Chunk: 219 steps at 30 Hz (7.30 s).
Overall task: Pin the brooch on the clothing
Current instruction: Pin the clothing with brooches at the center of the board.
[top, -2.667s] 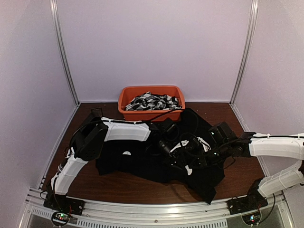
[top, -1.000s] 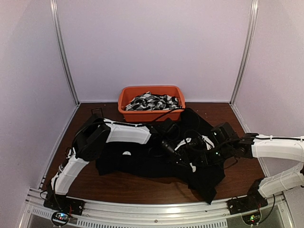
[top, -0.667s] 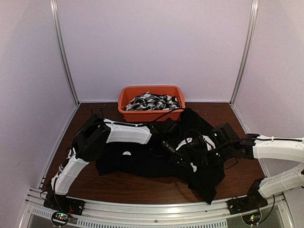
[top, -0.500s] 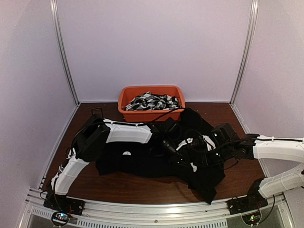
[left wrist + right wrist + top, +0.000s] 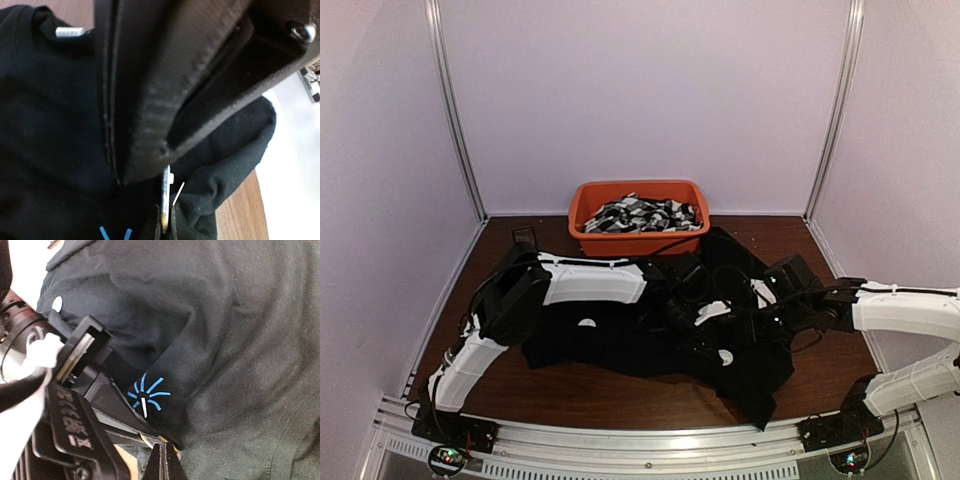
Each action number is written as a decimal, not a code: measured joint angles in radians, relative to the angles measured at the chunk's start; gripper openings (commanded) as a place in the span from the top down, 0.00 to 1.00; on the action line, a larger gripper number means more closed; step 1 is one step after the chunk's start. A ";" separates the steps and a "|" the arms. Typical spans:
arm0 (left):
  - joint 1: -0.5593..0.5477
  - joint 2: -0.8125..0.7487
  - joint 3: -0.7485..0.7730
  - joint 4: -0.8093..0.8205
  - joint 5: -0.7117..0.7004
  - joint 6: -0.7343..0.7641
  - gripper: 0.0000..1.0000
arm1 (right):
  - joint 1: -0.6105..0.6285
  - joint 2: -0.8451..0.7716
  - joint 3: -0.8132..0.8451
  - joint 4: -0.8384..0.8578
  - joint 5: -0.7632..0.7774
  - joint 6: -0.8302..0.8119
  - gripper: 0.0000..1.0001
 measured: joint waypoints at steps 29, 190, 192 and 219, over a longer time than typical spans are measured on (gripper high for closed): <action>-0.002 -0.155 -0.262 0.453 0.119 -0.241 1.00 | 0.000 -0.530 -0.292 0.276 -0.012 -0.171 0.47; 0.013 -0.270 -0.532 0.887 0.361 -0.466 0.79 | 0.117 -0.332 -0.198 0.297 -0.155 -0.068 1.00; 0.013 -0.270 -0.542 0.922 0.361 -0.499 0.82 | 0.116 -0.332 -0.198 0.299 -0.157 -0.068 1.00; 0.024 -0.253 -0.614 1.301 0.385 -0.848 0.86 | 0.113 -0.340 -0.198 0.357 -0.168 -0.068 1.00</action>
